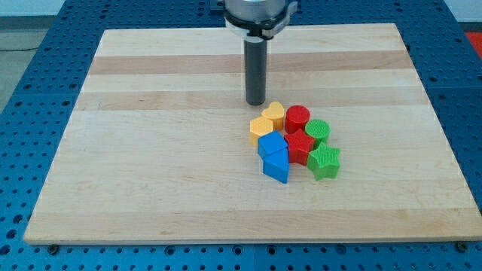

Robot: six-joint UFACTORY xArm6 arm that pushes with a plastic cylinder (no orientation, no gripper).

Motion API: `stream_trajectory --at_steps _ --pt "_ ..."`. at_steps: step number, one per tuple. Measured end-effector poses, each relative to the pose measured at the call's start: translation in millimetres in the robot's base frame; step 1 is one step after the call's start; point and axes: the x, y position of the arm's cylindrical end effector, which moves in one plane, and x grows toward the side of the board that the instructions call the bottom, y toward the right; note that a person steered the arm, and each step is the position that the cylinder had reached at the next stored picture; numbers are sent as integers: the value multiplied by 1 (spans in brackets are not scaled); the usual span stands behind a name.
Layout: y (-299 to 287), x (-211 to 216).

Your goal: Push the yellow heart into the group of blocks

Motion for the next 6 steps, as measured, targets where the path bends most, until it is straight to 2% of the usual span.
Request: stream_trajectory --at_steps 4,6 --pt "38 36" --pt "43 30"
